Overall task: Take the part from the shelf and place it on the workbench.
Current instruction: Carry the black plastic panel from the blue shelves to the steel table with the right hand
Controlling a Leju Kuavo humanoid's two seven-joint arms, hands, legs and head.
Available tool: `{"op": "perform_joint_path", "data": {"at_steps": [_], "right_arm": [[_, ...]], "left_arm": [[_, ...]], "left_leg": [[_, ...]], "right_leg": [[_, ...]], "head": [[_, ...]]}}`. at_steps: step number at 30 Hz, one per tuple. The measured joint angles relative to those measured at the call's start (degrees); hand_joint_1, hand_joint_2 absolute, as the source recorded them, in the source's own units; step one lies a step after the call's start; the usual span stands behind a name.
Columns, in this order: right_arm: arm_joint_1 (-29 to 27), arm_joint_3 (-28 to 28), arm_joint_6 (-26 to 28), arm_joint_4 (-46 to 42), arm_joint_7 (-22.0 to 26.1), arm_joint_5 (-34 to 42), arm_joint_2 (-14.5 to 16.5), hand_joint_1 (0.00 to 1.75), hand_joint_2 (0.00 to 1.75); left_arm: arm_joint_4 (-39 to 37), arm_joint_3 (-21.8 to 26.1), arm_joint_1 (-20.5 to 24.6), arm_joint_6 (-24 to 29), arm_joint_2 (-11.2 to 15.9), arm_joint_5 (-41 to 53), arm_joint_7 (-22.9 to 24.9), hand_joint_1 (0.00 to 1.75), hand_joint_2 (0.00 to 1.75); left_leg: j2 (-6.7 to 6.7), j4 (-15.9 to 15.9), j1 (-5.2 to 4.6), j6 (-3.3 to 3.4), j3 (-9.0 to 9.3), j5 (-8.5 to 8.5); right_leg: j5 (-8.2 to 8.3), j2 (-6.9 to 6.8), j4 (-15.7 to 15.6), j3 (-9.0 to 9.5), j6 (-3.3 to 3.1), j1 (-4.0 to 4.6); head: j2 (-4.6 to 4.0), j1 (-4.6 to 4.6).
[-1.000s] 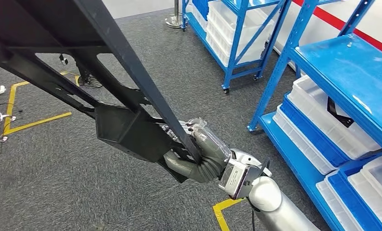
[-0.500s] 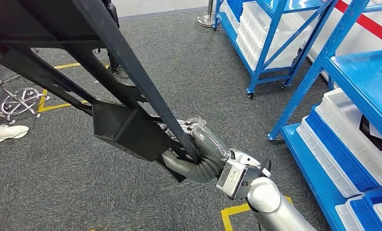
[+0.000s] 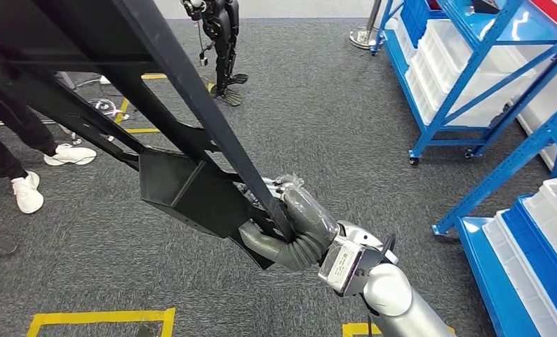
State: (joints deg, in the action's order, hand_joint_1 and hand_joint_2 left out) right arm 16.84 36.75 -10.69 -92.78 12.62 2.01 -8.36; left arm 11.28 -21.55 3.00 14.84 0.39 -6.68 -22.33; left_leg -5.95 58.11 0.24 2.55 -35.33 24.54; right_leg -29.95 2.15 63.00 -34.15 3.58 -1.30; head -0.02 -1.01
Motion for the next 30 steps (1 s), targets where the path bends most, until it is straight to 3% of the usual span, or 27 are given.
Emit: {"op": "perform_joint_path", "data": {"at_steps": [2,4,5,7,8,9,11,12,14,15,17,18,20,22,24,26,27,28,30], "right_arm": [[-0.12,-0.07,0.00,-0.05,-0.04,-0.10,-0.01,1.75,1.75],[-0.25,-0.24,-0.04,-0.13,-0.10,-0.44,0.12,1.75,1.75],[-0.28,-0.37,-0.08,-0.20,-0.13,-0.63,0.27,1.75,1.75],[-0.29,-0.61,-0.19,-0.42,-0.15,-0.90,0.58,1.75,1.75],[-0.31,-0.73,-0.28,-0.50,-0.17,-0.97,0.66,1.75,1.75],[-0.35,-0.82,-0.39,-0.54,-0.20,-1.02,0.69,1.75,1.75],[-0.43,-0.94,-0.63,-0.55,-0.25,-1.09,0.71,1.75,1.75],[-0.45,-0.95,-0.71,-0.55,-0.25,-1.09,0.73,1.75,1.75],[-0.40,-0.96,-0.84,-0.55,-0.25,-1.09,0.84,1.75,1.75],[-0.35,-0.98,-0.88,-0.56,-0.25,-1.09,0.92,1.75,1.75],[-0.21,-1.02,-0.99,-0.58,-0.25,-1.09,1.04,1.75,1.75],[-0.17,-1.03,-1.03,-0.61,-0.25,-1.10,1.09,1.75,1.75],[-0.11,-1.05,-1.05,-0.75,-0.25,-1.11,1.25,1.75,1.75],[-0.05,-1.08,-1.05,-0.96,-0.22,-1.11,1.38,1.75,1.75],[-0.12,-1.13,-1.05,-1.04,-0.21,-1.11,1.22,1.75,1.75],[-0.39,-1.16,-1.05,-1.04,-0.26,-1.14,0.96,1.75,1.75],[-0.51,-1.15,-1.06,-1.03,-0.30,-1.15,0.86,1.75,1.75],[-0.56,-1.15,-1.07,-1.03,-0.30,-1.15,0.82,1.75,1.75],[-0.55,-1.16,-1.07,-1.03,-0.29,-1.15,0.80,1.75,1.75]], "left_arm": [[0.00,-0.16,-0.06,0.04,0.02,0.08,0.04,0.00,1.75],[-0.01,-0.31,-0.28,0.10,0.06,0.15,0.14,0.00,1.75],[-0.01,-0.36,-0.39,0.14,0.07,0.17,0.23,0.00,1.75],[-0.01,-0.39,-0.34,0.19,0.07,0.19,0.45,0.00,1.75],[0.00,-0.40,-0.20,0.19,0.03,0.19,0.53,0.00,1.75],[0.00,-0.42,-0.07,0.18,-0.02,0.19,0.57,0.00,1.75],[0.00,-0.43,-0.01,0.16,-0.09,0.19,0.68,0.00,1.75],[0.00,-0.43,-0.05,0.16,-0.11,0.19,0.74,0.00,1.75],[0.00,-0.42,-0.07,0.17,-0.10,0.17,0.84,0.00,1.75],[0.01,-0.42,-0.01,0.19,-0.09,0.17,0.89,0.00,1.75],[0.02,-0.42,0.15,0.20,-0.08,0.16,1.00,0.00,1.75],[0.02,-0.41,0.20,0.21,-0.06,0.15,1.07,0.00,1.75],[0.02,-0.40,0.09,0.22,-0.01,0.11,1.15,0.00,1.75],[0.03,-0.37,0.05,0.27,0.05,0.06,1.19,0.00,1.75],[0.05,-0.35,0.24,0.35,0.09,0.02,1.20,0.00,1.75],[0.06,-0.35,0.24,0.37,0.07,-0.01,1.19,0.00,1.75],[0.07,-0.35,0.15,0.36,0.04,-0.01,1.19,0.00,1.75],[0.07,-0.35,0.06,0.36,0.01,-0.02,1.19,0.00,1.75],[0.08,-0.35,0.02,0.36,-0.02,-0.03,1.19,0.00,1.75]], "left_leg": [[-1.22,0.27,-0.06,-0.73,-0.43,-0.06],[-2.09,0.12,0.04,-1.44,-0.81,-0.36],[-1.58,0.23,0.06,-1.72,-0.98,-0.29],[1.64,2.82,-0.01,-2.18,-2.30,1.46],[3.72,5.82,-0.01,-2.36,-3.72,3.18],[4.97,9.58,0.06,-2.53,-5.58,5.07],[5.67,15.58,0.29,-2.73,-8.58,7.19],[5.78,15.85,0.35,-2.74,-8.67,6.75],[6.96,10.01,0.31,-2.48,-5.30,3.55],[8.40,6.07,0.07,-2.22,-3.03,2.25],[10.39,1.20,-0.48,-1.62,-0.32,1.11],[10.43,0.70,-0.78,-1.35,-0.19,1.25],[8.95,0.23,-0.83,-0.74,-0.09,0.93],[7.57,-0.49,-0.42,0.02,0.42,0.40],[6.00,-0.79,-0.13,0.49,0.63,0.10],[4.14,-0.77,-0.09,0.55,0.58,0.09],[3.16,-0.74,-0.04,0.53,0.60,0.09],[2.23,-0.68,0.03,0.45,0.65,0.11],[0.43,-0.31,0.24,0.01,0.68,0.27]], "right_leg": [[1.54,1.38,-4.18,1.94,-0.55,-0.11],[1.80,0.61,-4.36,2.07,-1.69,0.10],[1.94,0.09,-4.43,2.09,-2.10,0.07],[2.11,-1.20,-4.62,2.17,-3.00,-0.05],[2.06,-1.94,-4.64,2.19,-3.37,0.06],[1.98,-2.73,-4.64,2.18,-3.70,0.27],[1.85,-4.40,-4.63,2.16,-3.96,0.61],[1.80,-5.20,-4.63,2.17,-4.01,0.70],[1.66,-6.63,-4.63,2.31,-4.03,0.81],[1.55,-7.21,-4.63,2.43,-3.94,0.95],[1.30,-8.26,-4.63,2.62,-3.55,1.32],[1.20,-8.82,-4.68,2.71,-3.29,1.42],[0.92,-9.58,-4.68,2.91,-2.67,1.28],[-0.42,-7.18,-2.55,2.20,-2.46,1.06],[-3.30,-3.56,3.98,-0.79,-2.77,0.86],[-5.56,-2.39,10.79,-4.37,-2.65,0.69],[-5.43,-2.29,11.58,-5.00,-2.21,0.57],[-4.34,-2.18,10.02,-4.50,-1.58,0.41],[-0.72,-0.63,2.11,-1.06,-0.24,-0.13]], "head": [[0.00,0.03],[0.00,0.05],[0.00,0.05],[0.00,0.22],[0.00,0.31],[0.00,0.39],[0.00,0.39],[0.00,0.39],[0.00,0.39],[0.00,0.39],[0.00,0.32],[0.00,0.28],[0.00,0.27],[0.00,0.21],[0.00,0.03],[0.00,-0.09],[0.00,-0.09],[0.00,-0.09],[0.00,-0.10]]}}
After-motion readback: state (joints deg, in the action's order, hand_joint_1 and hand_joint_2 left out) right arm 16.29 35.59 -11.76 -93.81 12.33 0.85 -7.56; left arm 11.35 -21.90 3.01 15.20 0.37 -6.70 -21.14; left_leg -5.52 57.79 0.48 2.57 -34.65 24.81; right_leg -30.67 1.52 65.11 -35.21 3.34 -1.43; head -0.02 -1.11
